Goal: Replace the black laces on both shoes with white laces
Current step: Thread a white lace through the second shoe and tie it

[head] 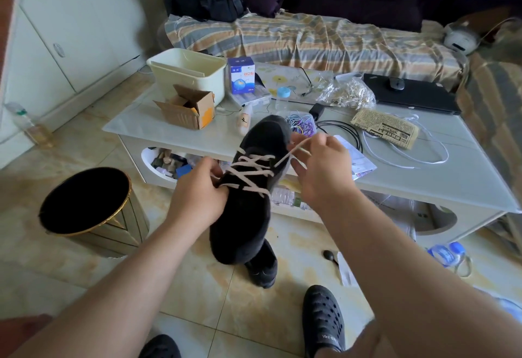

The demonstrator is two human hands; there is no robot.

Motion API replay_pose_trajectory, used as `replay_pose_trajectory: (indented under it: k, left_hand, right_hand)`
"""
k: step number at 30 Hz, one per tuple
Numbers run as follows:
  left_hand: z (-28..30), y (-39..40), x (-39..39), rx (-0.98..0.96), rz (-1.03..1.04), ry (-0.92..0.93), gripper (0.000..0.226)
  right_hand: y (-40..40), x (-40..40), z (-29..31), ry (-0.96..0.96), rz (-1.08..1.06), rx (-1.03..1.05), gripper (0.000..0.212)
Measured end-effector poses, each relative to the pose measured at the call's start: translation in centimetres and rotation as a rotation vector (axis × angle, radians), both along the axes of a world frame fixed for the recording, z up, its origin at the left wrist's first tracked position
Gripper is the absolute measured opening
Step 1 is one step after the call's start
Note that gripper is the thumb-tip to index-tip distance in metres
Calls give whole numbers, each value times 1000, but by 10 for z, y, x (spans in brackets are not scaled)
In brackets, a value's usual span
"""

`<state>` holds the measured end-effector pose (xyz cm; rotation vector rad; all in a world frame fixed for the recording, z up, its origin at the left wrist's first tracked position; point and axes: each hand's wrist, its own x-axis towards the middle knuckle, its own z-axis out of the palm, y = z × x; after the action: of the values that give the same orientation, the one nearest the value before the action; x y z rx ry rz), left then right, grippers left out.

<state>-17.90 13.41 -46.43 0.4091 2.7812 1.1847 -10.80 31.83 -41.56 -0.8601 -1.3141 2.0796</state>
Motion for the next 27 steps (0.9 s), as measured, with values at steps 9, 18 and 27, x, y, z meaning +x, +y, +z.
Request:
replay_pose_trajectory:
  k: [9, 18, 27]
  left_hand:
    - [0, -19, -15, -6, 92, 101, 21]
    - [-8, -18, -24, -52, 40, 55, 24]
    - [-15, -28, -29, -195, 99, 9, 25]
  right_hand:
    - [15, 5, 1, -487, 430, 1098, 14]
    - [2, 5, 10, -153, 353, 764, 24]
    - [36, 8, 32, 57, -285, 606, 17]
